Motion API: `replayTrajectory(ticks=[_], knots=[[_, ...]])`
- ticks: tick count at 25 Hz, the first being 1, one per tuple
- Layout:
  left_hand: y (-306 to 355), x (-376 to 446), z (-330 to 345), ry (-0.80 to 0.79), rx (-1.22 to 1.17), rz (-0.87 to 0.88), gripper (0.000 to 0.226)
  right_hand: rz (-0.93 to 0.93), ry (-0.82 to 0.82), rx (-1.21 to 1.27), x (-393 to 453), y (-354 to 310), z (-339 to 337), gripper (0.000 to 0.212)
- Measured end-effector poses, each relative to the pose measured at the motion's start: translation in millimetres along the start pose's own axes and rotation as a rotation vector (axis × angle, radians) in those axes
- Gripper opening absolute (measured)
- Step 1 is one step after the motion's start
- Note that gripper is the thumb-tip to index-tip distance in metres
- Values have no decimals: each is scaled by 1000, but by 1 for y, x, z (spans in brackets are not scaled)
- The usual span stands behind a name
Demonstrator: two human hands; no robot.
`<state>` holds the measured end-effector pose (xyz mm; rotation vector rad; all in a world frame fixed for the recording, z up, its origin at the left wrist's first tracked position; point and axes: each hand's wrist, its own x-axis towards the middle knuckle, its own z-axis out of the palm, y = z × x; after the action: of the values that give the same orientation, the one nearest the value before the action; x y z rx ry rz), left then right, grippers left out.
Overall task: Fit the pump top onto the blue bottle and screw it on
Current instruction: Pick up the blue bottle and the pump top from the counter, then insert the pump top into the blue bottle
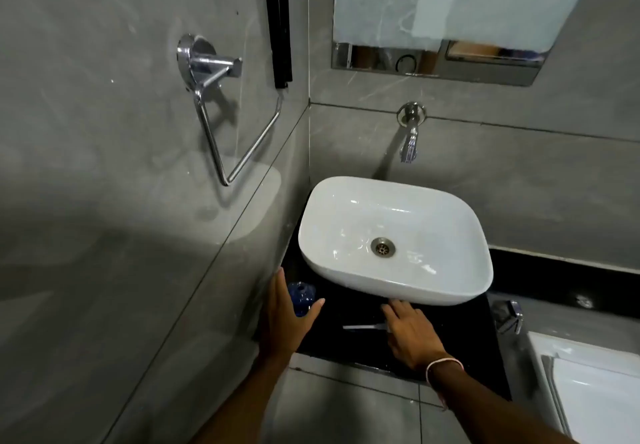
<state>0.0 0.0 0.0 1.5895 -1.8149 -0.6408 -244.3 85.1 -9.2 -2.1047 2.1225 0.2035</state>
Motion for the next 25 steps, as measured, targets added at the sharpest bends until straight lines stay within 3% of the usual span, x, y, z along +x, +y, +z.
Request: replayTrajectory(ticks=[3,7,10,13,16,20,25], knots=[[-5,-1,14,-116,-121,-202,110,120,-135,-24,10,9,11,64],[-6,7,24,-93,-168,-236,84,197,-40,136,17,4,23,36],[-10,13,21,-71,-166,-204,70,217,90,575,14,3,28,33],[-14,14,18,-77,-168,-206,71,214,176,1077,10,-9,10,35],[-14,13,15,-70,-191,-203,74,171,325,1289,14,-21,-24,22],[-15,12,13,-104,-220,-212,75,80,423,1186,32,-33,-77,24],[-17,12,9,-123,-194,-194,77,-97,341,854,48,-44,-110,26]])
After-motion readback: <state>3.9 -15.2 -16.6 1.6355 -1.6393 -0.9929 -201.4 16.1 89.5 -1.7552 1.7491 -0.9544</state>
